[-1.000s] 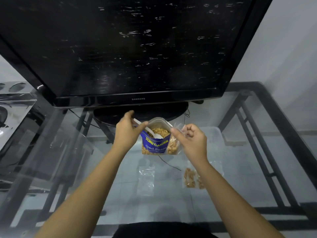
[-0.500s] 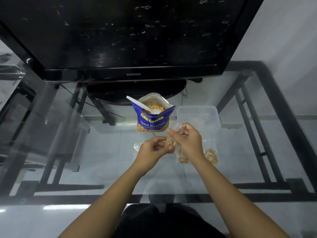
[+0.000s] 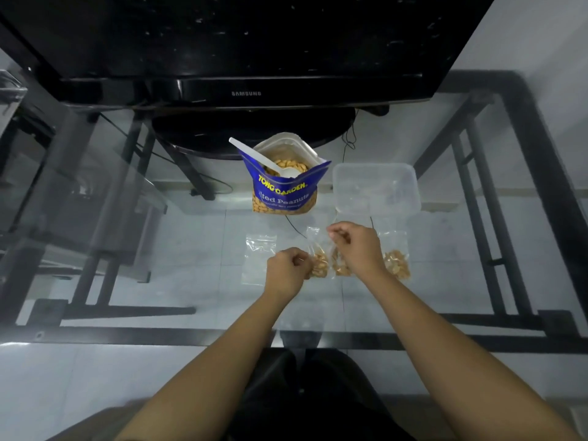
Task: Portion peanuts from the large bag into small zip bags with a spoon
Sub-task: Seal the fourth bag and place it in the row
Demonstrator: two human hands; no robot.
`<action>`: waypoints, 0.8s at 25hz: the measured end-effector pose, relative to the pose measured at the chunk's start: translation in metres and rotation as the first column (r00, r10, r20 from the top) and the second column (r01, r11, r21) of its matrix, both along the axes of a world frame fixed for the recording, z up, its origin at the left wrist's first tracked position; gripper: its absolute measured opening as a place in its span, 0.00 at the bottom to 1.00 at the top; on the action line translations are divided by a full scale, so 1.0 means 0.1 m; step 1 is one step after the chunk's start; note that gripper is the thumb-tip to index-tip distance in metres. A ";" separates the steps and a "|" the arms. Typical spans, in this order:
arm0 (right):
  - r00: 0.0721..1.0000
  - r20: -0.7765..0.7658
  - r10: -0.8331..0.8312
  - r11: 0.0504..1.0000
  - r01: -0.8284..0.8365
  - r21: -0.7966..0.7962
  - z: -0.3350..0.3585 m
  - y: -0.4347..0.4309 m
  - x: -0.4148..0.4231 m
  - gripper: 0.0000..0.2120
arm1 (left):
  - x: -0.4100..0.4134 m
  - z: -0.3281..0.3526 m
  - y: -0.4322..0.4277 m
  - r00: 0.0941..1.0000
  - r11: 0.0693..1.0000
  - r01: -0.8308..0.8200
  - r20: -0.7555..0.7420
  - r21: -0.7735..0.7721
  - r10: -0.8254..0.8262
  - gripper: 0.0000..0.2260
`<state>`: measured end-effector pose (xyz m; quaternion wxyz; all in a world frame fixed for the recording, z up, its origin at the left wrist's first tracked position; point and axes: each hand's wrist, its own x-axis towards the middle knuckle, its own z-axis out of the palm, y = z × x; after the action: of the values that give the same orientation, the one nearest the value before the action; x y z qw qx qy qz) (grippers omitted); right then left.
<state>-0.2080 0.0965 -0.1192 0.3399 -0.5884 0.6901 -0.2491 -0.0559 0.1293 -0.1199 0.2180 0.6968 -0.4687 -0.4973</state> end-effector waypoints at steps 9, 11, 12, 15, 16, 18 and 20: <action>0.933 -0.354 0.068 0.944 -0.175 -0.280 -0.03 0.10 0.19 0.11 | 0.31 0.10 -0.05 0.946 0.925 0.053 0.316 -0.377 0.074 0.09; 0.932 -0.324 0.163 0.911 -0.268 -0.313 -0.01 0.11 0.34 0.09 | 0.65 0.07 -0.14 0.925 0.898 0.080 0.367 -0.433 0.095 0.09; 0.927 -0.304 0.219 0.910 -0.306 -0.278 -0.02 0.09 0.44 0.10 | 0.80 0.03 -0.19 0.912 0.904 0.115 0.404 -0.412 0.068 0.10; 0.900 -0.265 0.345 0.918 -0.383 -0.105 -0.10 0.01 0.77 0.16 | 1.05 -0.10 -0.29 0.832 0.904 0.332 0.535 -0.269 -0.146 0.17; 0.890 -0.272 0.365 0.919 -0.391 -0.044 -0.14 -0.02 0.87 0.18 | 1.07 -0.15 -0.31 0.796 0.883 0.405 0.566 -0.237 -0.214 0.19; 0.881 -0.290 0.374 0.924 -0.379 0.039 -0.19 -0.07 1.00 0.21 | 1.07 -0.23 -0.32 0.757 0.849 0.482 0.591 -0.216 -0.279 0.20; 0.894 -0.285 0.345 0.937 -0.348 0.041 -0.21 -0.09 1.05 0.17 | 1.06 -0.27 -0.35 0.756 0.847 0.482 0.594 -0.222 -0.274 0.17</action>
<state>-0.1035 0.0880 -0.1399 0.2716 -0.7335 0.6150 -0.1002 0.0503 0.0948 -0.1466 0.0940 0.6439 -0.7271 -0.2187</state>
